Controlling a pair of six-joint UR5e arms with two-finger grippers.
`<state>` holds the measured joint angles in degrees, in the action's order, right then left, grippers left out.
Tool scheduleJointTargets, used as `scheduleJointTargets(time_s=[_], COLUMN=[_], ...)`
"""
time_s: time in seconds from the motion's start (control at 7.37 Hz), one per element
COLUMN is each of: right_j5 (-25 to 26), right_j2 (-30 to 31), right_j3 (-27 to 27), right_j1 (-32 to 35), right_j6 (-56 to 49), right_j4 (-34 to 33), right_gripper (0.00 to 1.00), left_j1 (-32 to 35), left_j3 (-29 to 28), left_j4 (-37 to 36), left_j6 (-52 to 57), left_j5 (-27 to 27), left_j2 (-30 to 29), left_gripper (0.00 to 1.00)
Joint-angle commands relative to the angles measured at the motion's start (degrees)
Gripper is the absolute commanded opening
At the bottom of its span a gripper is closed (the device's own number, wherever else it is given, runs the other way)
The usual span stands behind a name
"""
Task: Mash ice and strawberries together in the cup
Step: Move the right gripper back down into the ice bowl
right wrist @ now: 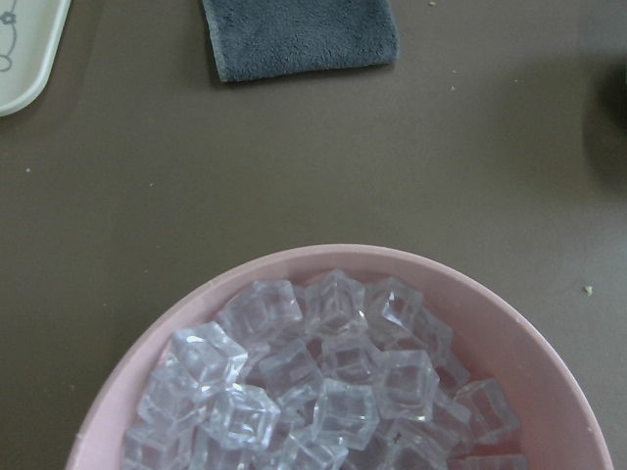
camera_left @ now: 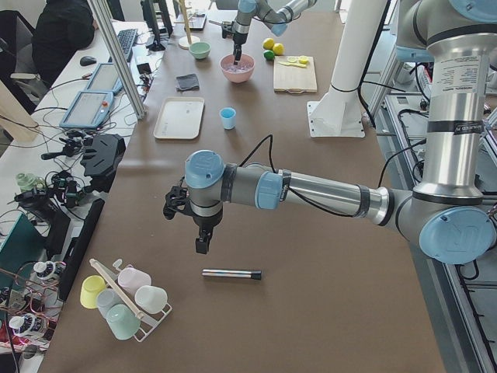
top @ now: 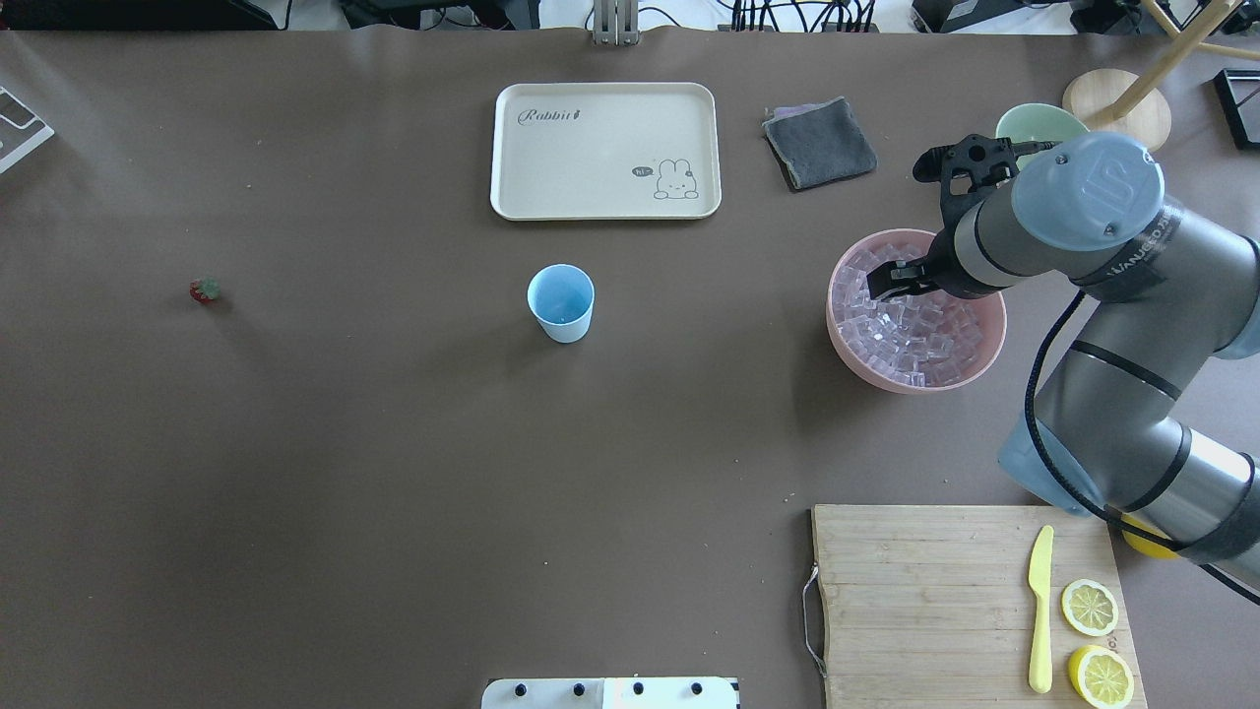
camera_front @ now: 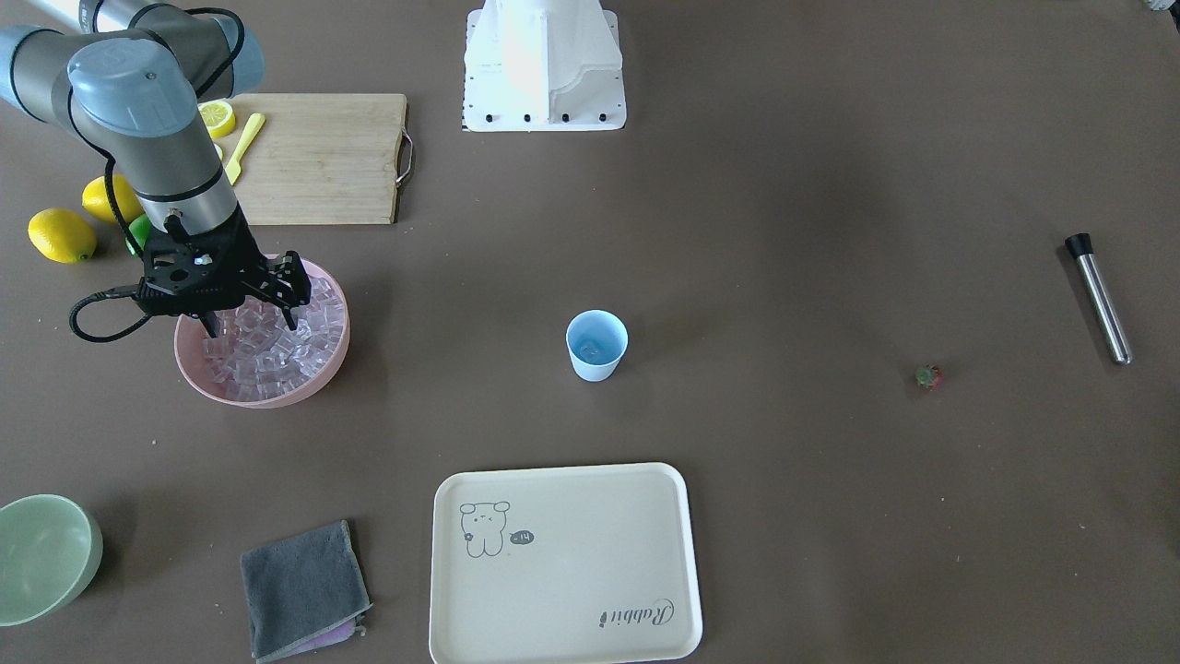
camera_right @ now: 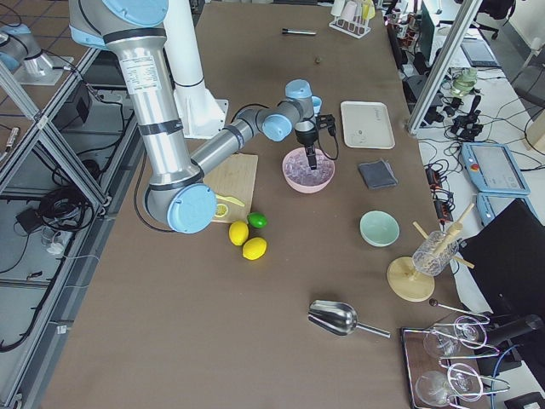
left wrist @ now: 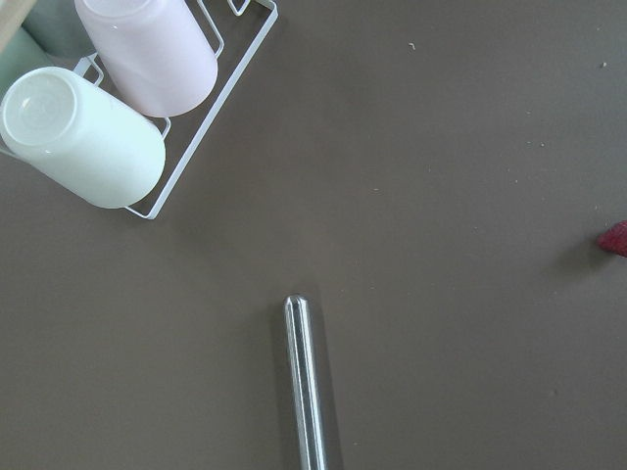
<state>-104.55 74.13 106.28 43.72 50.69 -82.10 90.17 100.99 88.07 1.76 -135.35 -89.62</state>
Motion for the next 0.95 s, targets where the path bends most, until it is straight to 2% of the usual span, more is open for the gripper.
scheduleJointTargets(time_s=[0.0,0.27,0.41,0.81], right_j5=[1.3,1.6,1.6,1.5], right_j2=[-0.5,-2.0,-4.1,-4.1], right_j3=[-2.2,-3.4,-5.9,-6.3], right_j1=[-0.5,-1.3,-1.4,-1.2], right_j6=[-0.2,-0.2,-0.2,-0.2], right_j4=[0.1,0.1,0.1,0.1], right_gripper=[0.87,0.85,0.85,0.83], left_j1=[0.0,0.0,0.0,0.1], left_j3=[0.0,0.3,0.3,1.0], left_j4=[0.0,0.0,0.0,0.0], left_j6=[0.0,0.0,0.0,0.0], left_j5=[0.0,0.0,0.0,0.0], left_j2=[0.0,0.1,0.1,0.5], left_gripper=[0.99,0.99,0.99,0.99])
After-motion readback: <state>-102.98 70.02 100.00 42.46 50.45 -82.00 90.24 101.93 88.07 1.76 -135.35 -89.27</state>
